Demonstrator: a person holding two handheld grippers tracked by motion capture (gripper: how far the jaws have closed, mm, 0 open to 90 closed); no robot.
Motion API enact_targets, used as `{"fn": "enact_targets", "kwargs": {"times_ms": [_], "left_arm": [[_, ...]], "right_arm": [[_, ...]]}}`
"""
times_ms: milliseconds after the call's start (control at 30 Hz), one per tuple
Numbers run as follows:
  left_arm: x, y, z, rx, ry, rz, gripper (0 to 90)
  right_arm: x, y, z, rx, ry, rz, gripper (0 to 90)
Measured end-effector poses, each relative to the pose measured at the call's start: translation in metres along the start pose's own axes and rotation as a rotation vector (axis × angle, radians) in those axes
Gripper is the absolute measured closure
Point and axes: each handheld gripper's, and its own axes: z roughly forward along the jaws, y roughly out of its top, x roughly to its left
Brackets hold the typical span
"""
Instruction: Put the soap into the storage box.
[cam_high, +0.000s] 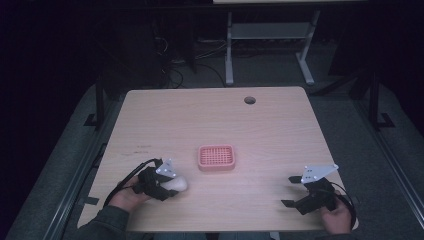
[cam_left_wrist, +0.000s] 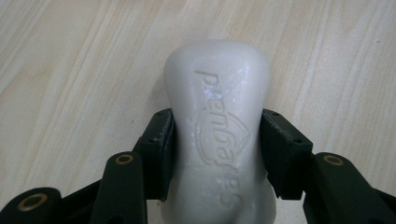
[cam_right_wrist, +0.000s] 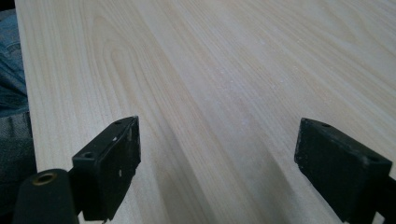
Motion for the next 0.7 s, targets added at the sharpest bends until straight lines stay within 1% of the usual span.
{"fn": "enact_targets", "kwargs": {"times_ms": [233,267,333,633,700], "left_arm": [[0.0002,0.0,-0.002,-0.01,-0.006,0.006,49.2],[0.0005,0.0001,-0.0023,-0.013,0.001,0.012,49.2],[-0.0001,0.0001,-0.0028,-0.017,-0.001,0.007,49.2],[0.0,0.0008,-0.005,-0.014,-0.002,0.014,49.3],[-0.0004,0.0008,-0.0059,-0.017,-0.005,0.007,49.3]], "right_arm": [[0.0001,0.0,-0.0001,-0.001,-0.001,0.0,14.1],[0.0003,0.0,-0.0002,-0.001,-0.001,0.0,14.1],[0.0004,0.0,-0.0001,-0.001,-0.003,0.0,14.2],[0.0004,-0.0002,-0.0004,-0.003,-0.003,0.001,14.1],[0.0005,-0.0002,-0.0004,-0.003,-0.004,0.001,14.2]]}}
